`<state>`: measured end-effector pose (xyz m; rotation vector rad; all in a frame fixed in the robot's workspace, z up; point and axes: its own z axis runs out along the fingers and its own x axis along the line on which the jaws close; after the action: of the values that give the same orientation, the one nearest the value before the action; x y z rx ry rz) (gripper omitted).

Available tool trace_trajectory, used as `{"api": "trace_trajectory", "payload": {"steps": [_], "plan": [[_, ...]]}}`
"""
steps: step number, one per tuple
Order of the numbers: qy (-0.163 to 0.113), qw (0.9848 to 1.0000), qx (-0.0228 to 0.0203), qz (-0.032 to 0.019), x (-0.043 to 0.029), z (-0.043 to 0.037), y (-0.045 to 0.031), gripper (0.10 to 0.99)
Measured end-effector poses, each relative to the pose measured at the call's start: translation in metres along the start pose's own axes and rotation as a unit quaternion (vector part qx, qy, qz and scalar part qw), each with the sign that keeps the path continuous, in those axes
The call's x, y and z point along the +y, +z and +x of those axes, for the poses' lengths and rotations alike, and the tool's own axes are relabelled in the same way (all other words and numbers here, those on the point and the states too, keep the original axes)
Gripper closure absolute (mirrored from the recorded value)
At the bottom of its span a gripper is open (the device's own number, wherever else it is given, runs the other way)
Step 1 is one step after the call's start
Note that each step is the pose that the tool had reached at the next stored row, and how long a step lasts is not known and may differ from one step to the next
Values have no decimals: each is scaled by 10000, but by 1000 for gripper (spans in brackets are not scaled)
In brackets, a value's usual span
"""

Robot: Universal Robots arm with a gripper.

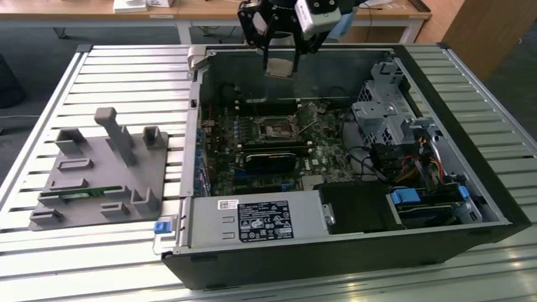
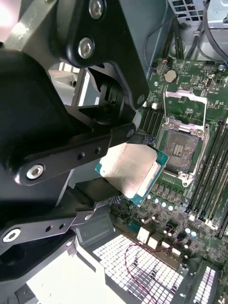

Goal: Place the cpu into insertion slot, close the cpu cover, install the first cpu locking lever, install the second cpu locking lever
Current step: 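Place the cpu into insertion slot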

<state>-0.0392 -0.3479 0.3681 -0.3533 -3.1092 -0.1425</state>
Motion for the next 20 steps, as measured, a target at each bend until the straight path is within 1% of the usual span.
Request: {"api": "trace_trajectory", "payload": {"steps": [9,20], "plan": [[238,9997,-21,-5,0,0,1,553],[447,9990,-40,-9,0,0,1,553]]}}
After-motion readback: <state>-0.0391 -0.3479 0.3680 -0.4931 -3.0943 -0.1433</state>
